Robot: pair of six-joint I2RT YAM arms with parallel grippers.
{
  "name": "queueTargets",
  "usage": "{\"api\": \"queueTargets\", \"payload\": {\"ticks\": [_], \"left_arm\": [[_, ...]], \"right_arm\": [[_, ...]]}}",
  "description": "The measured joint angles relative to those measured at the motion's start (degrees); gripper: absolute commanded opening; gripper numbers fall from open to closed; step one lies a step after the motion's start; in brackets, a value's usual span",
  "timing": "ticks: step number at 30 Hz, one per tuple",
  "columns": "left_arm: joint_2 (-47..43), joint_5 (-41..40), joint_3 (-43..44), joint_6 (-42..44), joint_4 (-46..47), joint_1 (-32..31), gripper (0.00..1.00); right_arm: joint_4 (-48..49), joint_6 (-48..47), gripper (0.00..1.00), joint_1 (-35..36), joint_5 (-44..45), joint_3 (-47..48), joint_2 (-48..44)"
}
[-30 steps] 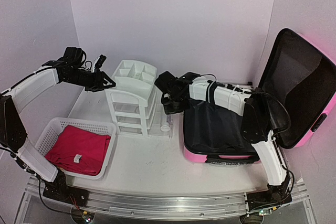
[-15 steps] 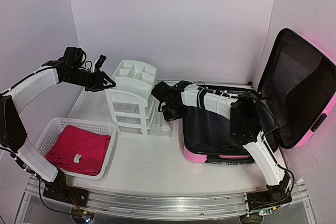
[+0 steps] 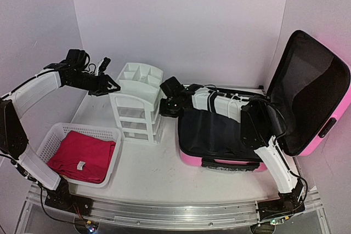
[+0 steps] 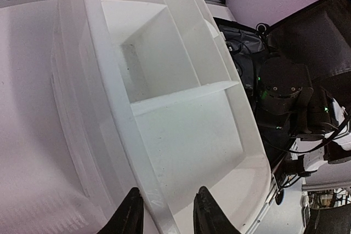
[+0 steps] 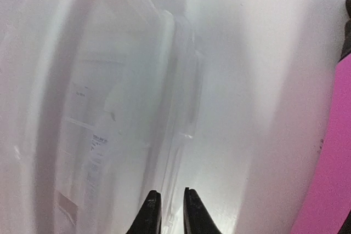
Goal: Open, take out, and arrange the luggage
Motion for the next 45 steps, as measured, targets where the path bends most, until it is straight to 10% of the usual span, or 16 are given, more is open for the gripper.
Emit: {"api": "queueTargets", "payload": {"ticks": [12,26,34,45], "left_arm": [[-0.2,-1.6,0.0,-0.4,0.0,1.0,0.32],[-0.3,-1.8,0.0,-0.4,0.0,1.0,0.32],[-0.3,-1.8,0.0,-0.4,0.0,1.0,0.31],[-0.3,-1.9,0.0,-0.4,0.0,1.1,0.31]], "right_arm": [[9.2,1.6,0.37,-0.8,-4.6,-2.6,-1.0],[-6.1,-5.9,0.39,4.6,0.1,-3.3,-5.0],[-11.6,-5.0,0.0,6.6,4.8,-0.8,-5.0],[-11.8,6.1,0.0,7.6,11.2,2.2,-2.9]]}}
